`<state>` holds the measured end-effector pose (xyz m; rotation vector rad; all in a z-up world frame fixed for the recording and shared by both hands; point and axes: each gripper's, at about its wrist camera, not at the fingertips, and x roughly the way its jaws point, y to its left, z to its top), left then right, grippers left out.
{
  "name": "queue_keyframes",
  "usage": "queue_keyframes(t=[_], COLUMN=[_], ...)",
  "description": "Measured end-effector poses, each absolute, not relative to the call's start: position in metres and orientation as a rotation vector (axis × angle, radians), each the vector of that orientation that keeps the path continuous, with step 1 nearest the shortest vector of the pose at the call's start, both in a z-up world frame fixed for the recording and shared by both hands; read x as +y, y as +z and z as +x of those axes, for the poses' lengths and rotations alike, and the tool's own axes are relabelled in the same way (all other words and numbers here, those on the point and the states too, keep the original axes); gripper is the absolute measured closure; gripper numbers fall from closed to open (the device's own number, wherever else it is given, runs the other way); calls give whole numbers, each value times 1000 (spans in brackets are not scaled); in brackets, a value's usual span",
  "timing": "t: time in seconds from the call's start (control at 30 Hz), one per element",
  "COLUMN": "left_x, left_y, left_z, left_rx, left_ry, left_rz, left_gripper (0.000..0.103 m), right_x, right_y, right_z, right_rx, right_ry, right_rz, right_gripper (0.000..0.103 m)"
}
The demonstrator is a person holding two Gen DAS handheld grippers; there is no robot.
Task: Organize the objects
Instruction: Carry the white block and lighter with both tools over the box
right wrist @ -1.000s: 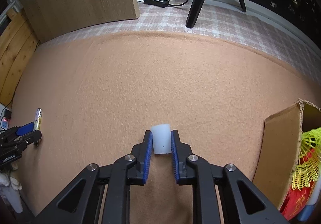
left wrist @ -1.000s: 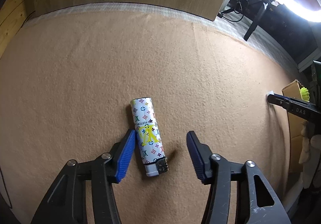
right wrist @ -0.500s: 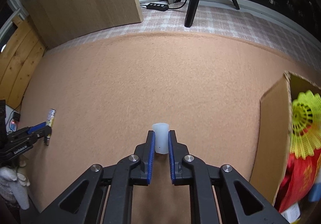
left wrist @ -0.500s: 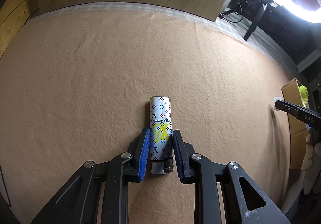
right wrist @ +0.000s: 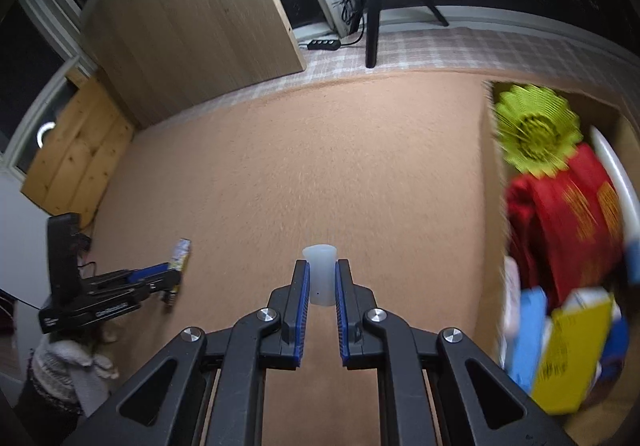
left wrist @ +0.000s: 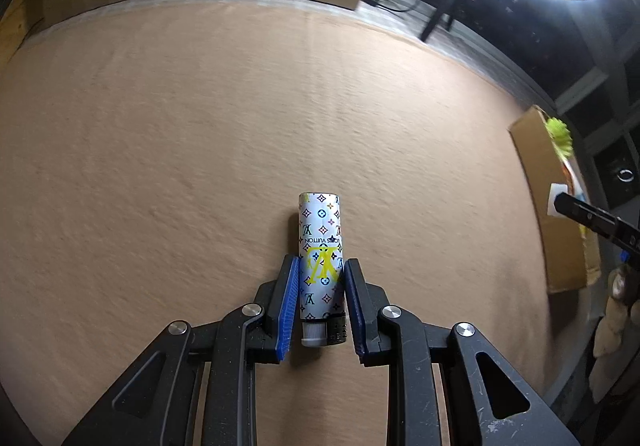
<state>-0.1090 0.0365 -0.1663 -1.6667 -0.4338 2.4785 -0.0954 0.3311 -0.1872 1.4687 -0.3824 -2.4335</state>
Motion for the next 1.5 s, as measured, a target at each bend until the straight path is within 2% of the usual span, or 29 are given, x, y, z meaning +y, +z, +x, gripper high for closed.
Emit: queue_keyframes(t=[0.27, 0.73, 1.07, 1.5], left_x=[81, 199, 280, 357], left_y=[-142, -97, -79, -74], left_z=[-112, -127, -157, -187], left_rx=[-391, -257, -165, -108], left_ry=[2437, 2338, 2268, 2212], left_rz=[-1584, -1411, -1330, -1292], left_gripper=[78, 78, 78, 78], right_x=[383, 467, 505, 514], right_y=[-166, -147, -153, -161], right_z=[-48, 3, 14, 10], right_rx=[-495, -521, -579, -562], right_ry=[-2523, -2729, -2763, -2731], right_rz=[1412, 1387, 1405, 1429], right_gripper=[92, 92, 92, 92])
